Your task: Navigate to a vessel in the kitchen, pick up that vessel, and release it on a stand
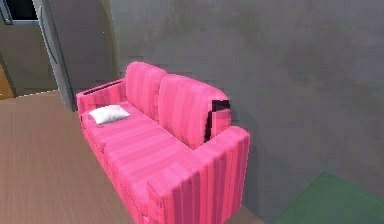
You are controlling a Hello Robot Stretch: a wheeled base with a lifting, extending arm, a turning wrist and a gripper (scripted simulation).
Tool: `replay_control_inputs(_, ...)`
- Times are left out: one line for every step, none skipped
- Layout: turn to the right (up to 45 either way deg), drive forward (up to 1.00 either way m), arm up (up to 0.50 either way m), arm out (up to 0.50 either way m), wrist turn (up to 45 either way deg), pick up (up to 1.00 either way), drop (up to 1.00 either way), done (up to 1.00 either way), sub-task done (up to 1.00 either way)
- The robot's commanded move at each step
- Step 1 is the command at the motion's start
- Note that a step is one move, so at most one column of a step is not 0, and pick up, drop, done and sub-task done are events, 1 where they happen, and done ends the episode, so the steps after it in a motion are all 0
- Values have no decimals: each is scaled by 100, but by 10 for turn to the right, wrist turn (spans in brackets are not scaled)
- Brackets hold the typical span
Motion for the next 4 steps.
replay_control_inputs(0,0,0,48,0,0,0,0,0)
replay_control_inputs(0,0,0,0,390,0,0,0,0)
replay_control_inputs(0,0,-6,0,0,0,0,0,0)
replay_control_inputs(0,0,-32,0,0,0,0,0,0)
